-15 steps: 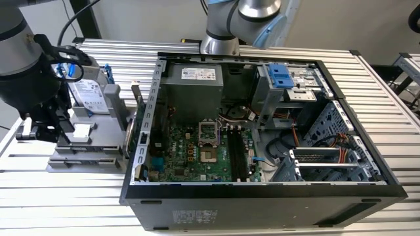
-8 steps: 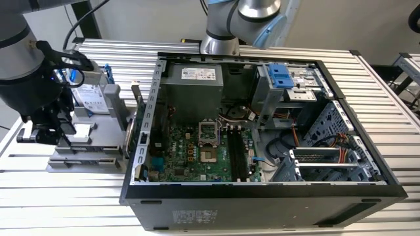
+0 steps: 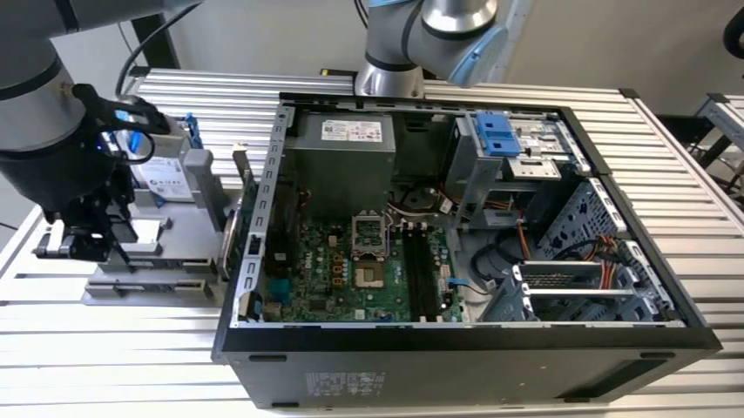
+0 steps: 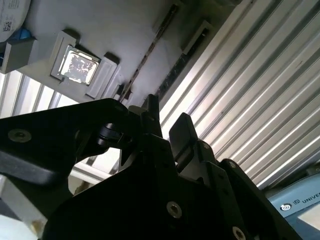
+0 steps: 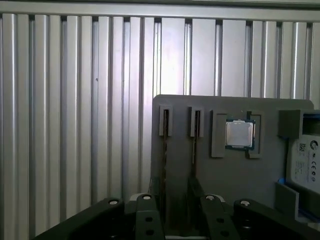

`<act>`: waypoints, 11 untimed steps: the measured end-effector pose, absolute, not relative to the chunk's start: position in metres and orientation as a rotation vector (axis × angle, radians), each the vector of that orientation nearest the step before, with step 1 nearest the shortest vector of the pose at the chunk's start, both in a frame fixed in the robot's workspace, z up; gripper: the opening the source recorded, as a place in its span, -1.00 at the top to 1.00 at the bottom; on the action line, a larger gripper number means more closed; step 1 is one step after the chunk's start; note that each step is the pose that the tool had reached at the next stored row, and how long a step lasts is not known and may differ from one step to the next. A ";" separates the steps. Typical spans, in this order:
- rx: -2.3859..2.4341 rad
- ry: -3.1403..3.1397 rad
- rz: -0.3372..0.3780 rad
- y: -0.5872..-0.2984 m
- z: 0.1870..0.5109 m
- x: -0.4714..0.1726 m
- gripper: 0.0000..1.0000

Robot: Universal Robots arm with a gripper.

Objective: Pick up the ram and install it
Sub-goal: 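Pick up the ram and move it above insertion slot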

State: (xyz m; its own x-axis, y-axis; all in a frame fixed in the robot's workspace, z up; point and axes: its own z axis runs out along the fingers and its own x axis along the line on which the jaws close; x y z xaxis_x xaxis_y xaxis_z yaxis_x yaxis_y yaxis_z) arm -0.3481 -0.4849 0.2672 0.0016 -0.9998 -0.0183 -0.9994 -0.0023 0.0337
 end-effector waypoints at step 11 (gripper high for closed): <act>2.210 -2.217 -0.058 -0.485 0.259 -0.347 -1.00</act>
